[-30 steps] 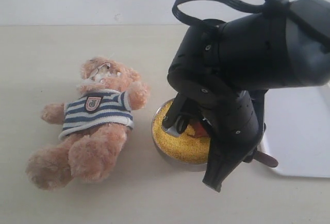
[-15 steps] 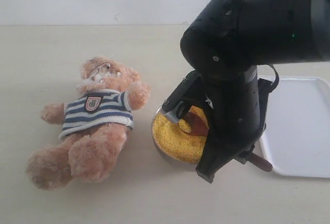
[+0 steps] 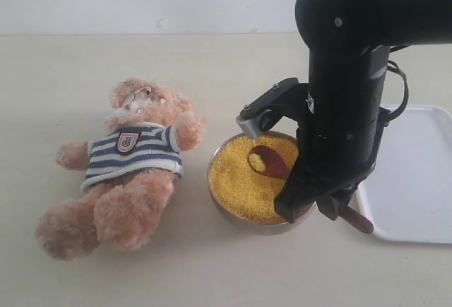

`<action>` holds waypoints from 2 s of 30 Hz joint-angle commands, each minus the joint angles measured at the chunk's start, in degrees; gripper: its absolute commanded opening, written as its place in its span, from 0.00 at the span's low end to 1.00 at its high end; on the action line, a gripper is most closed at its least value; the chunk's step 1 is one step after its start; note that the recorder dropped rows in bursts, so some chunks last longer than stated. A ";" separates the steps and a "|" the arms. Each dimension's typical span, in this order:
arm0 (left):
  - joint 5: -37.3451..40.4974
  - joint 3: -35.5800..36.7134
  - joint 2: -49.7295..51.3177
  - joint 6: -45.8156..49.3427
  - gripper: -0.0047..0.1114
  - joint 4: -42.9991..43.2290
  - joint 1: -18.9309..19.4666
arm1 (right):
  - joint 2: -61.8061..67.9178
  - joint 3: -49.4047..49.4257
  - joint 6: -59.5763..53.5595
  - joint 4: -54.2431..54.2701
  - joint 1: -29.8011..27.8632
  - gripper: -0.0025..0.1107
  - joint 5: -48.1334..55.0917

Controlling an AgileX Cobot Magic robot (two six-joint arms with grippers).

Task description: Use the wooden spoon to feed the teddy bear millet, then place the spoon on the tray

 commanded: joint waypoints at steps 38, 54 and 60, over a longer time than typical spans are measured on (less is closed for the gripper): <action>16.69 -23.82 58.48 28.00 0.55 -15.46 -0.29 | -8.51 -0.27 -4.20 5.80 -0.28 0.02 0.18; 26.02 -31.84 78.33 31.73 0.71 -21.18 -0.29 | -10.65 -0.27 -4.20 5.80 -0.28 0.02 0.23; 24.07 -31.84 78.33 31.60 0.73 -21.60 -0.29 | -10.65 -0.27 -4.20 5.80 -0.28 0.02 0.20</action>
